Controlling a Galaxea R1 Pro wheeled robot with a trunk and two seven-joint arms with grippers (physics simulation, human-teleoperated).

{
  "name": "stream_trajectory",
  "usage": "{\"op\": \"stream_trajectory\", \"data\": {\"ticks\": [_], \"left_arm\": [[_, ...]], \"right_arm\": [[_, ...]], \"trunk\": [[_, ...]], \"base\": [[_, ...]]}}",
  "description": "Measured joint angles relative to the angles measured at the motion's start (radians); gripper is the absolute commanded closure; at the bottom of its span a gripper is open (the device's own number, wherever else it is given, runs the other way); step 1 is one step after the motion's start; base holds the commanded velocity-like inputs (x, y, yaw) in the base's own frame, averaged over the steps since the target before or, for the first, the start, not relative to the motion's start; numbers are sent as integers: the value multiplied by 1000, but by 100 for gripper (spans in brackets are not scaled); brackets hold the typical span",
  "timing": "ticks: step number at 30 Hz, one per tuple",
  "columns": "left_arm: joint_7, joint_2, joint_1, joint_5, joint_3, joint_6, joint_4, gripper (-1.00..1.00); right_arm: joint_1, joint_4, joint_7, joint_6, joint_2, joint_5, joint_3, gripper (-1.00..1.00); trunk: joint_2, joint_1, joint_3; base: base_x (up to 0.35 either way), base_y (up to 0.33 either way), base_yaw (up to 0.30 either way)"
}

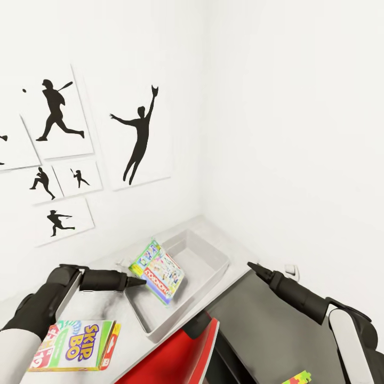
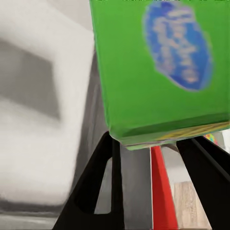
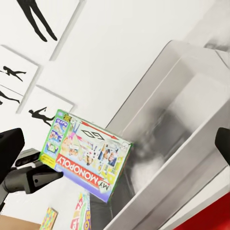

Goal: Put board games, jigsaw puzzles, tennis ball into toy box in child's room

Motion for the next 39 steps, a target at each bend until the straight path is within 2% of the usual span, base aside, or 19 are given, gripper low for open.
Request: {"op": "stream_trajectory", "data": {"ticks": [3,8,12,17,23,36,39], "left_arm": [[-3,-3,-31,-61,-1,4,0,100],[2,-18,-62,-92,-4,8,1,100],[6,-26,-72,-136,-5,9,1,100],[1,-58,-77,-203,-7,10,2,100],[-2,-63,-78,-218,-7,7,2,100],[-5,-53,-78,-220,-9,1,13,100],[-23,-51,-78,-219,-9,-1,17,100]], "right_arm": [[1,0,0,0,0,0,-1,-100],[2,0,0,1,0,0,-9,-100],[2,0,0,1,0,0,-15,-100],[3,0,1,1,0,-1,-31,-100],[3,0,1,3,0,-1,-43,-100],[3,0,1,3,0,-1,-44,-100],[3,0,1,4,0,-1,-44,-100]], "trunk": [[0,0,0],[0,0,0],[0,0,0],[0,0,0],[0,0,0],[0,0,-12],[0,0,-15]], "base": [[0,0,0],[0,0,0],[0,0,0],[0,0,0],[0,0,0],[0,0,0],[0,0,0]]}}
